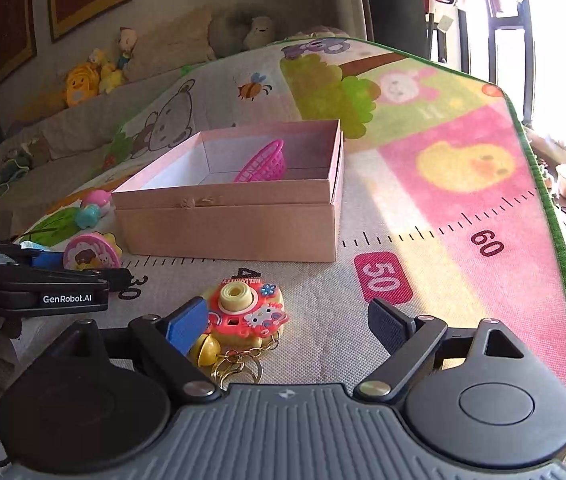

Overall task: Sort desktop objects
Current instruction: 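Reach the left tool toward the pink round container while the right holds the keychain, then grasp the pink round container with the left tool while the right holds the keychain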

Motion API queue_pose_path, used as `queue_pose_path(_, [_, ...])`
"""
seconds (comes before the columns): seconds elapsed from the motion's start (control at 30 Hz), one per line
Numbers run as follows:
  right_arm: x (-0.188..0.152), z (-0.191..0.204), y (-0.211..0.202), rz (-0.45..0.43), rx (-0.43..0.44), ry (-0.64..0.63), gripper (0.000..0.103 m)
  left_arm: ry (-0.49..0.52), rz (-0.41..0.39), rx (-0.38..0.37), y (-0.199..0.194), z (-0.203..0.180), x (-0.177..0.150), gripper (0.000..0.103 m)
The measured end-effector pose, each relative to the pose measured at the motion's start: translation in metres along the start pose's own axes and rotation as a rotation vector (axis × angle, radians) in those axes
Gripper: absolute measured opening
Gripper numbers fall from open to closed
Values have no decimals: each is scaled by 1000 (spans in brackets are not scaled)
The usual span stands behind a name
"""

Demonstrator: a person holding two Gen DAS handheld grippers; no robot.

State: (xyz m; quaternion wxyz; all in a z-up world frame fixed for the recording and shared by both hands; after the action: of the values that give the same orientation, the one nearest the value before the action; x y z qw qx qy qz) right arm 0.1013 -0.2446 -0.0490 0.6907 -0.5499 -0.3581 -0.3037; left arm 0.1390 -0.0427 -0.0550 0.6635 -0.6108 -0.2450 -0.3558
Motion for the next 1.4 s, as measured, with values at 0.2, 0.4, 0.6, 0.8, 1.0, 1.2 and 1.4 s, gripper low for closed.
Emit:
queue_pose_path(0.2, [1, 1, -4, -28, 6, 3, 96, 54, -20, -78, -34, -6, 1, 57])
queue_pose_path(0.4, [1, 1, -4, -24, 3, 8, 97, 67, 7, -179, -61, -20, -10, 57])
queue_pose_path(0.6, [1, 2, -4, -22, 0, 7, 98, 90, 32, -229, -75, -29, -21, 57])
queue_pose_path(0.8, [1, 2, -3, -21, 0, 7, 100, 89, 22, -211, -75, -25, -21, 58])
queue_pose_path(1.0, [1, 2, -4, -21, 0, 7, 101, 101, 39, -199, -70, -25, -28, 58])
queue_pose_path(1.2, [0, 4, -2, -11, 8, -5, 101, 102, 44, -164, -54, -22, -31, 76])
queue_pose_path(1.4, [-4, 34, 0, 44, 38, -175, 101, 97, 49, -164, -34, -23, -33, 76])
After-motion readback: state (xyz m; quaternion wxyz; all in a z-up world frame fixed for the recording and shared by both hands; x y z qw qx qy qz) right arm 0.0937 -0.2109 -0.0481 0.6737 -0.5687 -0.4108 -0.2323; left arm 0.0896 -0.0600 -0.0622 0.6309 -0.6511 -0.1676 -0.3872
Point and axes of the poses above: each gripper's, at about its wrist camera, not at the fingertips, and y roughly the way its jaws point, z to its left, x to its top, the point moved 10 cm from there along y, roughly the way its jaws point
